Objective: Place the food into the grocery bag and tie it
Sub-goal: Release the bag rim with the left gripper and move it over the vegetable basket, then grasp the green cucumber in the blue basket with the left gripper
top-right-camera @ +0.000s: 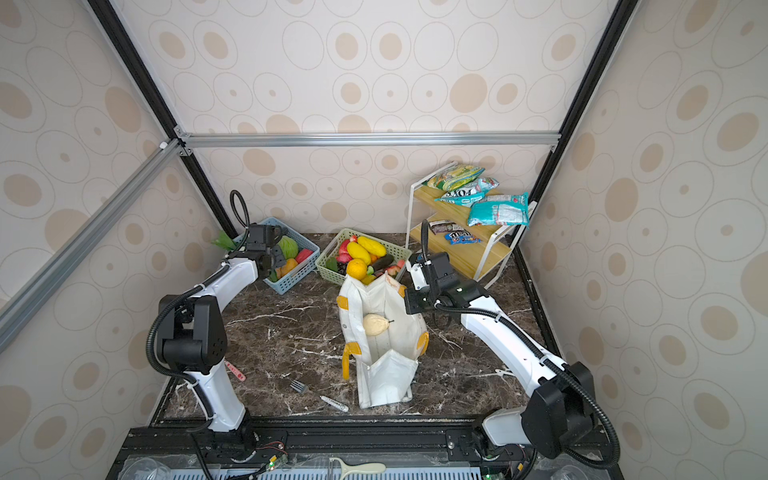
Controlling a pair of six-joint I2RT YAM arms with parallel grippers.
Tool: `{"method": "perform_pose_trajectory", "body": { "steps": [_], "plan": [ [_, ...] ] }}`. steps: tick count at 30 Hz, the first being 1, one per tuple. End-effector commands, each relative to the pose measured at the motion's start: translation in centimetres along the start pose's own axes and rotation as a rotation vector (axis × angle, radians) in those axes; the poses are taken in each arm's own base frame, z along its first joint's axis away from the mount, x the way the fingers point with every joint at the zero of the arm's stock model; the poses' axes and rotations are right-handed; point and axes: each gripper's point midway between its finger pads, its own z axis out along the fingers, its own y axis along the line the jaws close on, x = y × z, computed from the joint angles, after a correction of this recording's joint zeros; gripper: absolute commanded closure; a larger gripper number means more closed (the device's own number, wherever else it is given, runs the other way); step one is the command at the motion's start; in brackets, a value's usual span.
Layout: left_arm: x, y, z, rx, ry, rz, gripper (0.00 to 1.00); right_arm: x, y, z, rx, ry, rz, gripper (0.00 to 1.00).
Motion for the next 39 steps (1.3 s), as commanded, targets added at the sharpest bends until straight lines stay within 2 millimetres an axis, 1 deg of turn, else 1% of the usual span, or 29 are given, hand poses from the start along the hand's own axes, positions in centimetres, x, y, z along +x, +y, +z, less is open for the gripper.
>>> {"method": "perform_pose_trajectory", "body": {
  "steps": [1,10,18,21,27,31,34,37,39],
  "plan": [
    [-1.7,0.9,1.2,-0.049,-0.012,0.012,0.46,-0.6,0.5,-0.7,-0.018,-0.019,0.009,1.00],
    [-2.2,1.8,5.0,-0.098,0.007,0.005,0.51,-0.9,0.5,-0.3,-0.015,-0.016,0.012,1.00],
    [-1.3,2.2,7.5,-0.107,0.043,0.006,0.52,-1.2,0.4,0.4,-0.014,-0.012,0.020,1.00],
    [-0.4,2.1,8.3,-0.102,0.061,0.012,0.54,-1.3,0.4,0.6,-0.016,-0.011,0.020,1.00],
    [0.9,1.9,9.0,-0.087,0.082,0.011,0.58,-1.5,0.5,0.9,-0.018,-0.008,0.021,1.00],
    [0.7,1.9,8.7,-0.078,0.074,0.005,0.66,-1.5,0.5,0.9,-0.018,-0.008,0.024,1.00],
    [0.5,1.9,8.6,-0.080,0.071,0.008,0.69,-1.5,0.5,0.9,-0.020,-0.009,0.028,1.00],
    [0.7,2.0,8.5,-0.081,0.074,0.009,0.77,-1.5,0.7,0.9,-0.025,-0.010,0.030,1.00],
    [0.7,2.0,8.4,-0.082,0.076,0.011,0.78,-1.5,0.7,0.9,-0.027,-0.011,0.033,1.00]
  ]
}}
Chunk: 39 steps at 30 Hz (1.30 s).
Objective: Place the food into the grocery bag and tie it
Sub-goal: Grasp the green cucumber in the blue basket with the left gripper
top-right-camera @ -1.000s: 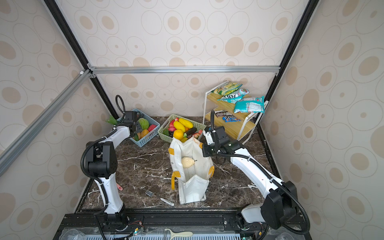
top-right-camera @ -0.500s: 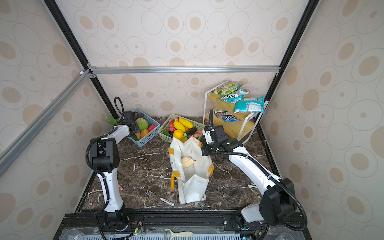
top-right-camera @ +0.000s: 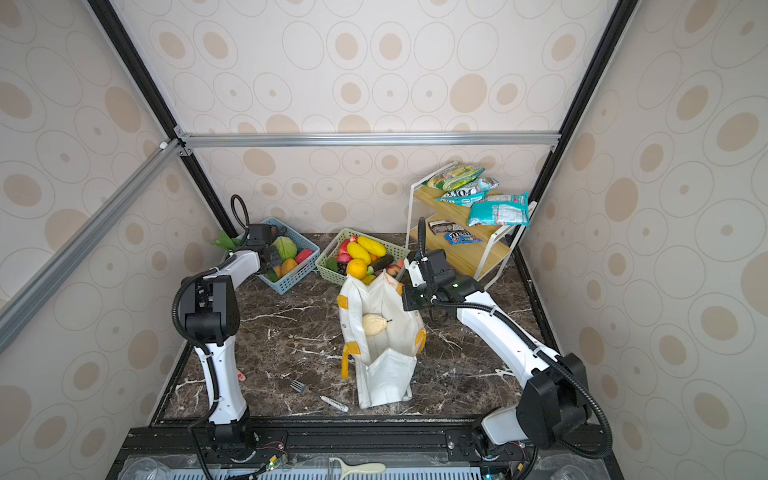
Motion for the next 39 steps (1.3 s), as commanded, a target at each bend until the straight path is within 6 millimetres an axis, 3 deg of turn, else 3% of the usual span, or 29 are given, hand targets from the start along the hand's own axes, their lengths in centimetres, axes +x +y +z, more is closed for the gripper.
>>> {"method": "perform_pose_trajectory", "body": {
  "steps": [1,25,30,39],
  "plan": [
    [0.3,0.2,-0.1,-0.008,0.009,0.010,0.78,-0.7,0.6,0.0,-0.022,-0.021,0.009,1.00],
    [-4.1,0.1,-7.5,0.100,-0.099,-0.039,0.80,-0.6,0.9,-0.1,-0.045,-0.035,0.033,1.00],
    [-4.9,-0.6,-9.9,0.165,-0.122,-0.061,0.79,-0.7,0.9,0.2,-0.050,-0.040,0.043,1.00],
    [-5.6,-3.6,-15.1,0.366,-0.149,-0.095,0.78,-0.6,0.9,0.5,-0.055,-0.034,0.055,1.00]
  ]
}}
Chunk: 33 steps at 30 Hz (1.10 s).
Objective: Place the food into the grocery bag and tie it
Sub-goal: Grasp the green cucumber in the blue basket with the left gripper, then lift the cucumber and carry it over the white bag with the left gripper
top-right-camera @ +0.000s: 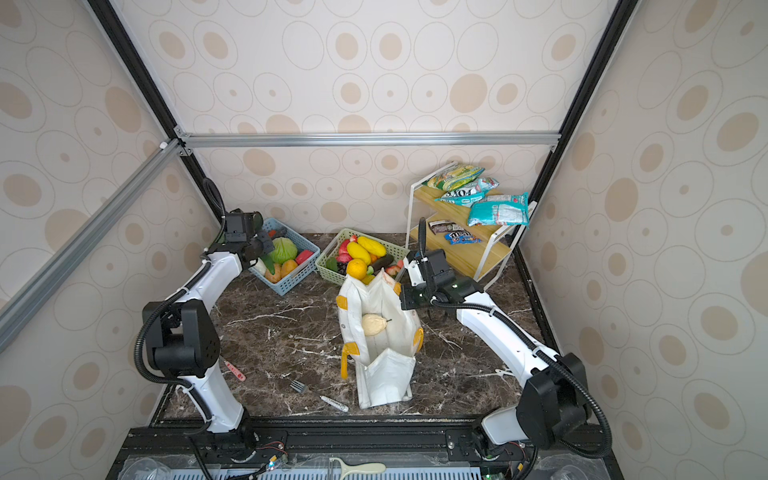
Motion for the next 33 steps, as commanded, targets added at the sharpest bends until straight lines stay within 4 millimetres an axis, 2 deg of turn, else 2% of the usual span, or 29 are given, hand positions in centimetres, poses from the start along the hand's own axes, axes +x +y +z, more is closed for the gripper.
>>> {"method": "perform_pose_trajectory", "body": {
  "steps": [1,9,20,27,33],
  "plan": [
    [-1.0,-2.7,-2.4,0.107,-0.029,-0.027,0.77,-0.3,0.2,0.3,-0.012,-0.022,0.007,1.00],
    [-1.2,-6.8,-7.1,0.276,-0.060,-0.050,0.76,0.0,-0.1,0.4,-0.003,-0.025,0.017,1.00],
    [1.9,-14.2,-14.2,0.535,-0.036,-0.055,0.75,0.2,-0.4,0.8,0.008,-0.020,0.029,1.00],
    [3.8,-17.6,-17.9,0.695,0.008,-0.084,0.74,0.3,-0.5,0.9,0.013,-0.020,0.034,1.00],
    [6.5,-20.8,-20.8,0.807,0.069,-0.045,0.73,0.3,-0.5,0.7,0.011,-0.025,0.043,1.00]
  ]
}}
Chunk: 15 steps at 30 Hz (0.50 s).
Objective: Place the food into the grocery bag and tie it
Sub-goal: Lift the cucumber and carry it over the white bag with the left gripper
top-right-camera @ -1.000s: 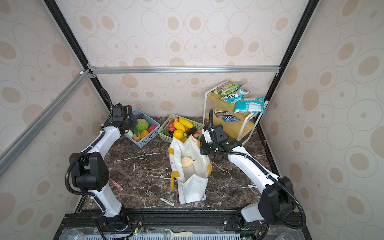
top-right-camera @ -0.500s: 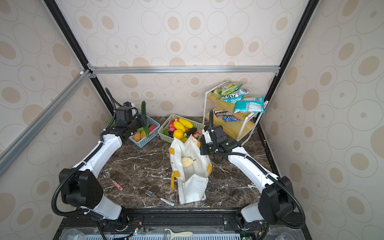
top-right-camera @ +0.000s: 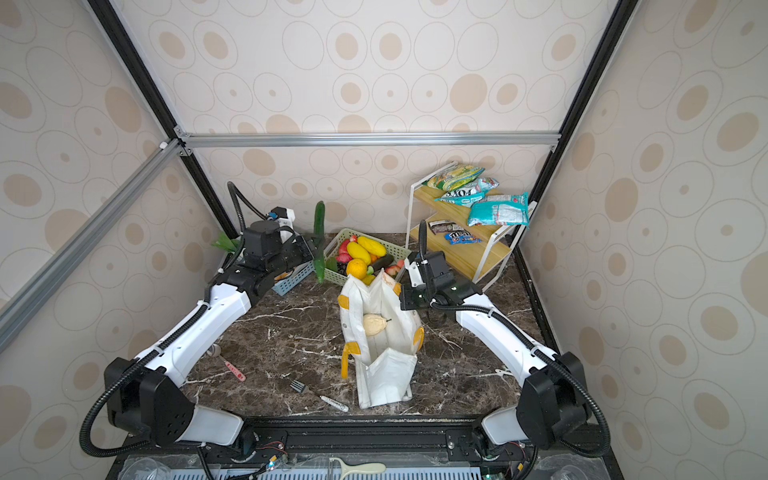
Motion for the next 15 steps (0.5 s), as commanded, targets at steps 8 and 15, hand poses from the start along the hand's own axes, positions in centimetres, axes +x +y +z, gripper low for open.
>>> {"method": "perform_pose_trajectory", "body": {
  "steps": [8,15],
  "plan": [
    [5.9,-6.9,0.0,0.186,0.116,0.003,0.72,-0.3,-0.3,-0.5,0.020,-0.040,0.045,1.00],
    [10.2,-8.1,-0.1,0.200,0.192,0.021,0.72,-0.7,-0.4,-0.9,0.025,-0.080,0.089,1.00]
  ]
}}
